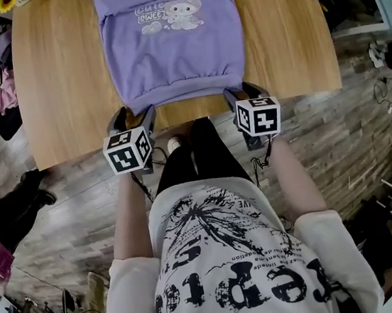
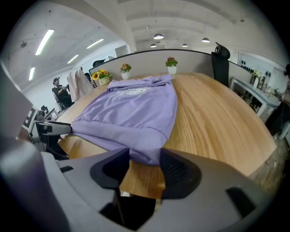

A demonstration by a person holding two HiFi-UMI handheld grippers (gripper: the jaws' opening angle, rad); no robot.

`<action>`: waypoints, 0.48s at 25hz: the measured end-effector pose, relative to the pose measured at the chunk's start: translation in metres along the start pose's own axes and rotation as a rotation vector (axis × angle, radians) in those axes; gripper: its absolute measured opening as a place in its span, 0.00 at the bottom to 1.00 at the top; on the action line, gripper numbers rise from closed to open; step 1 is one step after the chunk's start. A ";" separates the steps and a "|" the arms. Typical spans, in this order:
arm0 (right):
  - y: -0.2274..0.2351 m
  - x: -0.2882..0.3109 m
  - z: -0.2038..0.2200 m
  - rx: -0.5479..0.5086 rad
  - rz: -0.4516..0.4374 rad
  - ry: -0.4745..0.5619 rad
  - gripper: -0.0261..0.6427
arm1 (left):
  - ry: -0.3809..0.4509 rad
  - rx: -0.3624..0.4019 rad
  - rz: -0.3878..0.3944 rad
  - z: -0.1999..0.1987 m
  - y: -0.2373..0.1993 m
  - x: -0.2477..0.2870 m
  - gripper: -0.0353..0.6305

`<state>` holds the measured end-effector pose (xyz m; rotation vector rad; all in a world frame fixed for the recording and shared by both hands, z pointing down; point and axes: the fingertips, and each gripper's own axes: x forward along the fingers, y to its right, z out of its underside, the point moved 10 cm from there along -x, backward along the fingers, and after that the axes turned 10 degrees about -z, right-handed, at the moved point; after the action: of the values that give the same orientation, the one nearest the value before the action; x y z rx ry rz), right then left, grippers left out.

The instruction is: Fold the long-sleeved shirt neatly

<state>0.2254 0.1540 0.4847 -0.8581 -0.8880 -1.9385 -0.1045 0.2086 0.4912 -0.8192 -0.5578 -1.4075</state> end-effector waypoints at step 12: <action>-0.004 -0.005 -0.005 -0.006 0.047 0.001 0.08 | -0.016 0.111 -0.041 0.001 0.002 0.002 0.12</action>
<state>0.2234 0.1537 0.4772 -0.8740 -0.8553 -1.9019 -0.1017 0.2077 0.4929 -0.7339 -0.6623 -1.3949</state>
